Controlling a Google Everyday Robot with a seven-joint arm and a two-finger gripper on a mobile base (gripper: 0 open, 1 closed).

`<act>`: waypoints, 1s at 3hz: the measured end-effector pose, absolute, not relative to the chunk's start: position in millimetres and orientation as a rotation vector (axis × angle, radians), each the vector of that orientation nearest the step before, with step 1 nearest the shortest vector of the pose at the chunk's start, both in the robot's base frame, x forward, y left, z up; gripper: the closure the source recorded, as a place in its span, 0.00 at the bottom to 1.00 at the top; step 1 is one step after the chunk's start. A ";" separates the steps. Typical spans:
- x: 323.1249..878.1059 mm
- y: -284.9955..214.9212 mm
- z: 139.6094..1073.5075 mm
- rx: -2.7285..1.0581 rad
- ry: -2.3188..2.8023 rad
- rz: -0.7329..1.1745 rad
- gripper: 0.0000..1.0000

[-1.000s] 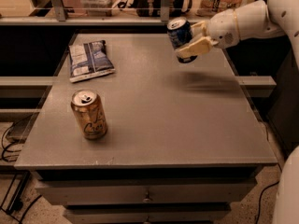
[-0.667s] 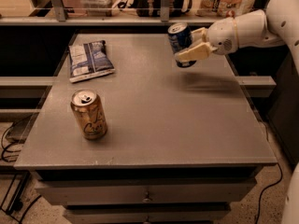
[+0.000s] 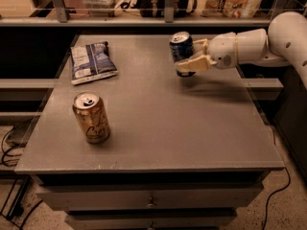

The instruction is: Place pepsi can upright

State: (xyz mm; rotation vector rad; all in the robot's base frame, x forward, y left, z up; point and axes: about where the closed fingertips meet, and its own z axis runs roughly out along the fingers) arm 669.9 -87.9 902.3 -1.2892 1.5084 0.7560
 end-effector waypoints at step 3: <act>667.8 -76.4 873.8 -1.232 1.442 0.754 0.12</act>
Offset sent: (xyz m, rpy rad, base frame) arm -0.0020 0.0058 -0.0311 0.0925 -0.0712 -0.0297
